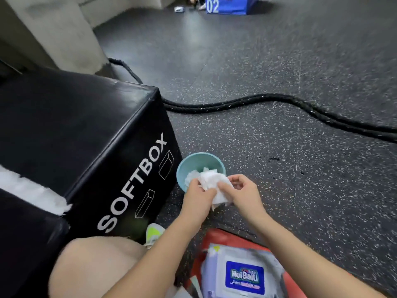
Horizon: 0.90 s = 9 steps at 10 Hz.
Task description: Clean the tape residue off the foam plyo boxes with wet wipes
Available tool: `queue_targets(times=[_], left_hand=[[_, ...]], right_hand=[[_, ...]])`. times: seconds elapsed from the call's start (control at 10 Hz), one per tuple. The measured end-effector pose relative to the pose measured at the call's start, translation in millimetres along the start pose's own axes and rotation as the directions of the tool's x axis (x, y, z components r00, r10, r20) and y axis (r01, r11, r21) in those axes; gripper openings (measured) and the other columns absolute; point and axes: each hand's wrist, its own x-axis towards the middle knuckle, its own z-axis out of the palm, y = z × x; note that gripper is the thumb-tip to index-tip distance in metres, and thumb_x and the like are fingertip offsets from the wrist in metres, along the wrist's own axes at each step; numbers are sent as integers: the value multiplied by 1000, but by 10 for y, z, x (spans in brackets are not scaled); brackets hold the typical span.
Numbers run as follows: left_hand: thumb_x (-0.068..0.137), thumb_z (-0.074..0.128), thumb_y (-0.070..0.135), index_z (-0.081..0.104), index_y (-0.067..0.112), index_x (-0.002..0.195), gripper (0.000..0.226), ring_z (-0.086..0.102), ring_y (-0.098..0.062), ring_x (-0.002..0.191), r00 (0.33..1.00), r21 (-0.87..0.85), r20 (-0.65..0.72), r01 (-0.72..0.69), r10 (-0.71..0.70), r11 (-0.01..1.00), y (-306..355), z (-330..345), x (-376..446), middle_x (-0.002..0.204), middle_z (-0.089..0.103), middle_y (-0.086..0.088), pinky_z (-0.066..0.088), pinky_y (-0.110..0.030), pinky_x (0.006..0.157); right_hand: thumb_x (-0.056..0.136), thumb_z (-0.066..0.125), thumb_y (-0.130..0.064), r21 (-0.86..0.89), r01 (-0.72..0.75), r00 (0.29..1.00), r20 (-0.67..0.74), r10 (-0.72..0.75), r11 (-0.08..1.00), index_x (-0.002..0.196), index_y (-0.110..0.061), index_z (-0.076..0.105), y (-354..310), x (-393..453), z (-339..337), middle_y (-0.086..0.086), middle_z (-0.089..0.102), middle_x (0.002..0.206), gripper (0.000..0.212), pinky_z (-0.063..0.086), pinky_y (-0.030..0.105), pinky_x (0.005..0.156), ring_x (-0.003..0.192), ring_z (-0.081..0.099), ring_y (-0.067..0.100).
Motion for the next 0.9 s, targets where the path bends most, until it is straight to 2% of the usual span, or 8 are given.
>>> queue_targets(times=[0.1,0.3,0.4,0.5,0.6,0.7,0.8,0.9], left_hand=[[54,67,35,67,26,109,56,72,-22,94,990,-30,-57,128,-130,991,-227,-231,488,103,75,-1,58,-51,85],[89,61,12,67,20,113,26,72,-25,93,944,-138,25,330,-330,934,-369,-407,1124,103,75,-4,52,-29,68],[90,55,-1,67,17,112,31,71,-20,91,931,-135,49,366,-362,921,-420,-423,1480,110,73,-8,52,-25,62],[87,56,-1,61,20,116,36,68,-24,98,929,-118,13,369,-370,922,-482,-423,1771,119,67,-10,54,-28,69],[87,54,0,53,21,136,53,61,-20,93,925,-102,-10,378,-381,920,-540,-400,2028,116,63,-7,52,-30,74],[91,45,-3,52,22,139,54,58,-13,90,927,-81,-11,373,-375,924,-591,-358,2154,114,62,1,52,-30,81],[93,44,0,50,21,142,55,56,-17,113,928,-45,-29,370,-372,928,-675,-384,2173,137,54,-1,50,-40,102],[90,50,-4,59,19,134,50,58,-17,113,935,-68,-82,340,-345,938,-702,-439,2074,133,60,-2,51,-40,101]], right_hand=[[86,74,-10,-12,-111,992,58,111,994,92,-11,69,110,365,327,9,75,82,8,49,27,53,63,67,15],[87,72,-13,-70,-193,981,11,194,979,95,-14,67,381,1014,694,8,74,92,10,57,35,68,78,71,22],[87,69,-16,-89,-250,968,-37,247,964,100,-14,66,485,1353,841,4,72,92,14,50,30,66,73,66,18],[84,68,-14,-42,-337,941,-41,335,941,104,-11,66,633,1648,927,11,73,95,21,51,36,65,68,63,23],[74,68,-23,-53,-372,928,-21,372,927,112,-11,66,810,1898,958,9,73,102,40,58,45,75,82,68,26],[82,69,-22,-155,-350,935,-3,354,924,120,-14,64,911,2019,924,2,69,112,39,55,45,91,99,67,23],[89,66,-10,-208,-345,938,-41,345,915,122,-12,65,1044,2027,838,5,68,113,33,53,42,95,104,65,24],[82,66,-11,-162,-392,920,-56,388,906,117,-3,68,1167,1986,802,7,72,97,36,56,42,78,85,68,23]])
